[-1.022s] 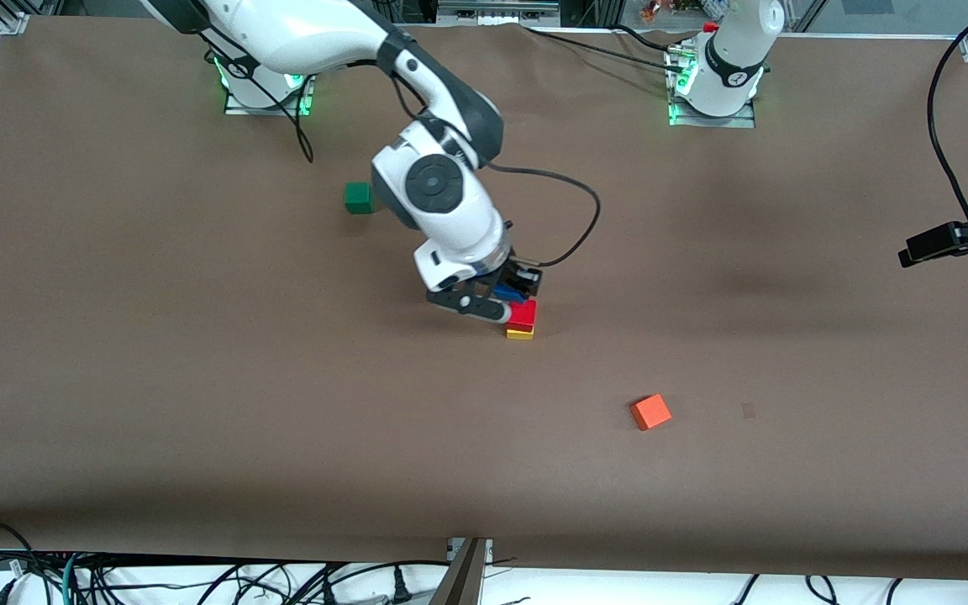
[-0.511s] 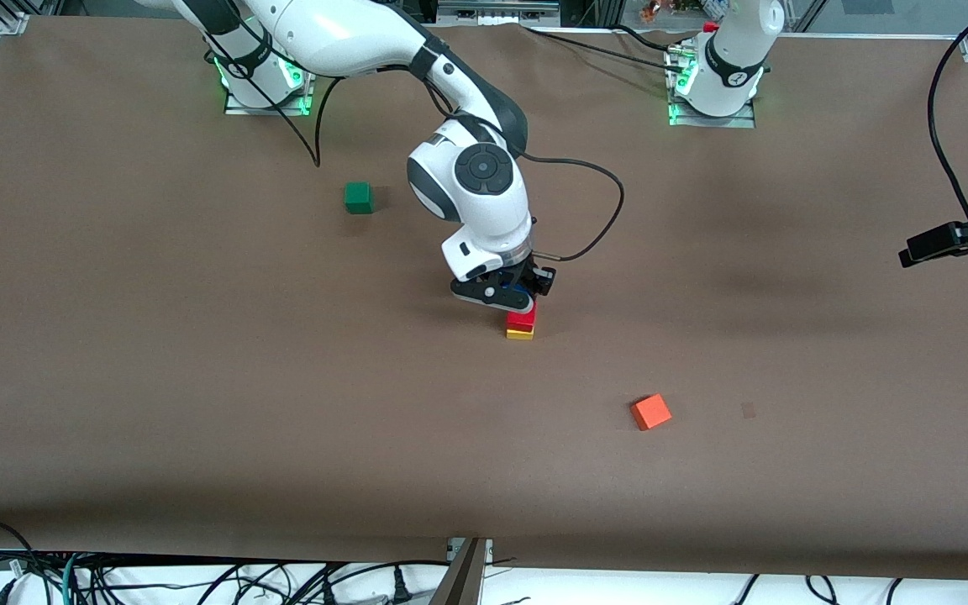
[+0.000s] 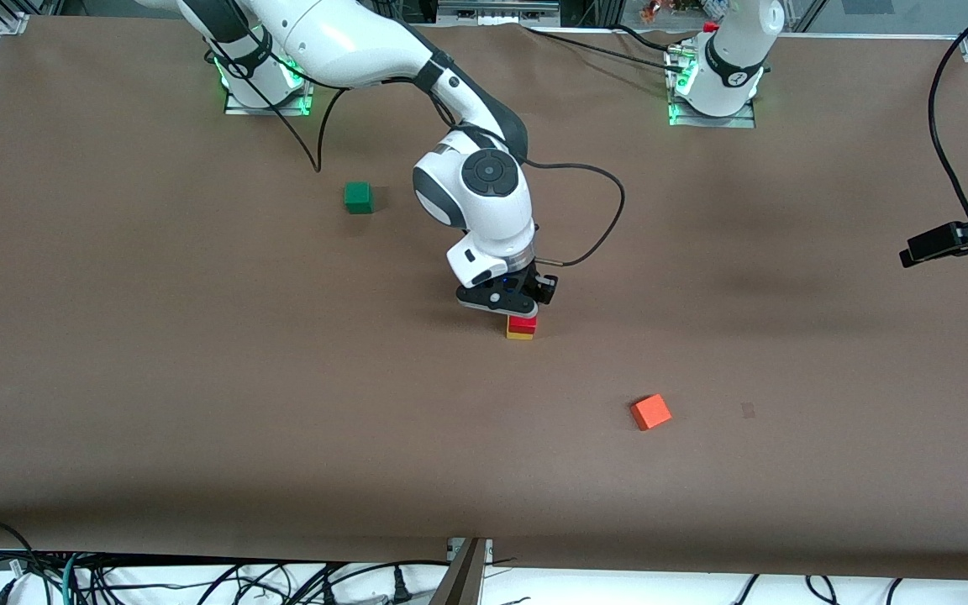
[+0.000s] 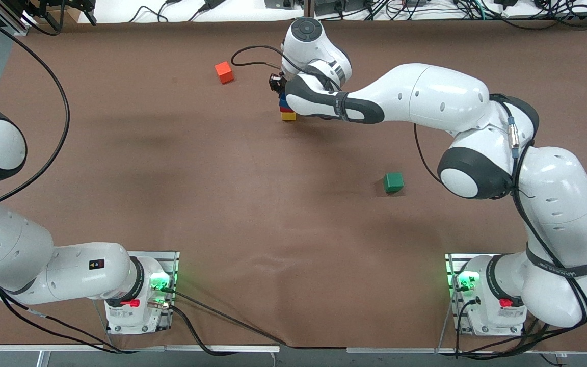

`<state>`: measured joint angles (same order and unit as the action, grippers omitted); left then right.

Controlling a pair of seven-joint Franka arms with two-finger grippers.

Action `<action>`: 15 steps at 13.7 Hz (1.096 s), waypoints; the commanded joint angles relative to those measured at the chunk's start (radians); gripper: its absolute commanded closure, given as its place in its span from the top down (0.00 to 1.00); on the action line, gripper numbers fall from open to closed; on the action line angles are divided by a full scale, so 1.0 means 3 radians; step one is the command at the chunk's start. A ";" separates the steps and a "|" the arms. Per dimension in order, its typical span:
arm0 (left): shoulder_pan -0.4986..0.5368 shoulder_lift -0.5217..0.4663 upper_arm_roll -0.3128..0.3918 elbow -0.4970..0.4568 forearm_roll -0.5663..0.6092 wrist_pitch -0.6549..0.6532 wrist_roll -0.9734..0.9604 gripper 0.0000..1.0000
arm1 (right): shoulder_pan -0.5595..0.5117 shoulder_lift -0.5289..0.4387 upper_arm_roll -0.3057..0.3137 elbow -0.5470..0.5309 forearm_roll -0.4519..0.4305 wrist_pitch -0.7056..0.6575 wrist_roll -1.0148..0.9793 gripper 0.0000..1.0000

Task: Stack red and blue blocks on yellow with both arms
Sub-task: 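Lower the blue cube onto the red cube with the right gripper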

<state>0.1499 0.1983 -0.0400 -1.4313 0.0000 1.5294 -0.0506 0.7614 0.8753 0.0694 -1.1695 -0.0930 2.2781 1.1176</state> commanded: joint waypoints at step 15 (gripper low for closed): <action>-0.0029 -0.0022 0.0000 -0.0005 0.0041 -0.0005 0.0036 1.00 | 0.0039 0.0135 -0.0119 0.0314 -0.0068 0.0066 0.0033 0.61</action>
<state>0.1466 0.1983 -0.0411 -1.4313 0.0000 1.5294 -0.0505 0.7626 0.8808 0.0461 -1.1214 -0.0940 2.2913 1.1176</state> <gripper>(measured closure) 0.000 0.441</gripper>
